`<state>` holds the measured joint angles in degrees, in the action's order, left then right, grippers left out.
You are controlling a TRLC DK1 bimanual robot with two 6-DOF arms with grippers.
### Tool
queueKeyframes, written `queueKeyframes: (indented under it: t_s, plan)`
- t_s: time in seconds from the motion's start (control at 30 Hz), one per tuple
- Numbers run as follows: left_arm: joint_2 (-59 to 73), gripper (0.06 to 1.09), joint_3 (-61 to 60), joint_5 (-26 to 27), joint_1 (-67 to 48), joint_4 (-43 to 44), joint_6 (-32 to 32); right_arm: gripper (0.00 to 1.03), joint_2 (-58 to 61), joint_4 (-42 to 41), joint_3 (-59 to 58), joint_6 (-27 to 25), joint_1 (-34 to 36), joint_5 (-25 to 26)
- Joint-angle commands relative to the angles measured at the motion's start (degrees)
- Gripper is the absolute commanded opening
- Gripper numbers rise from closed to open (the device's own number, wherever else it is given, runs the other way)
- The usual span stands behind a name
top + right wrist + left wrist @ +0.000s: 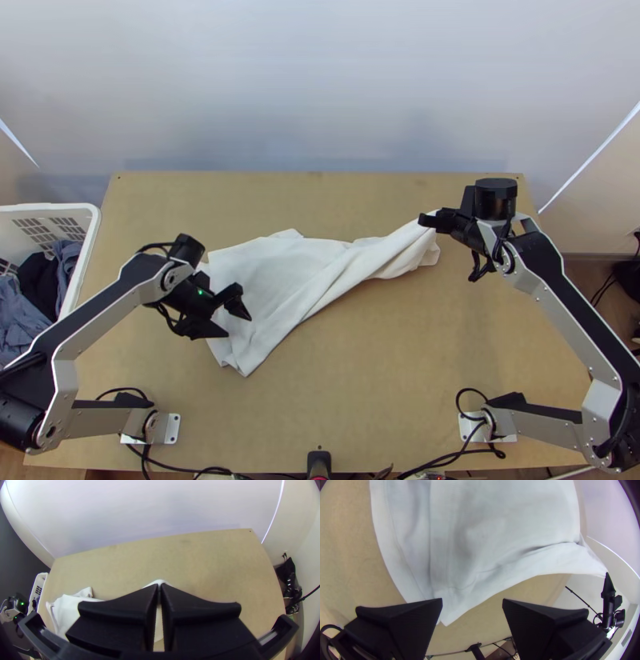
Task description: Fold the t-shirt
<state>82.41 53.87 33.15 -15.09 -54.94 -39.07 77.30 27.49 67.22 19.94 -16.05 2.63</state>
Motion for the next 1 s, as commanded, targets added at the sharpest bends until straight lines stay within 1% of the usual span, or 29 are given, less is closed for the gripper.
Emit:
queueKeyframes:
  t_s: [0.0,0.07,0.5,0.53,0.6,0.63,0.97]
  plan:
    - [-3.3,0.94,-5.9,-3.9,0.2,5.7,0.4,0.03,-0.2,-0.1,-0.2,0.0,0.0,0.0]
    - [-4.0,0.94,-7.3,-4.9,0.2,6.9,0.7,0.03,-0.2,-0.1,-0.4,0.0,0.0,0.0]
    - [-3.3,0.94,-10.0,-5.1,-2.5,11.4,-0.2,0.03,-0.1,-0.1,-0.4,0.7,-0.9,0.0]
    - [-3.1,0.92,-10.0,-5.1,-2.9,11.6,-0.4,0.03,-0.1,-0.1,-0.4,0.7,-0.9,0.0]
    - [-2.9,0.82,-10.1,-5.1,-3.4,12.1,-0.8,0.03,-0.1,-0.1,-0.3,0.7,-0.9,0.0]
    - [-2.9,0.80,-10.3,-5.1,-3.8,12.3,-0.9,0.03,-0.1,-0.1,-0.3,0.7,-0.8,0.0]
    - [-2.1,0.80,-11.0,-6.1,-4.9,13.8,-1.2,0.03,-0.1,-0.1,-0.5,0.7,-0.8,0.0]
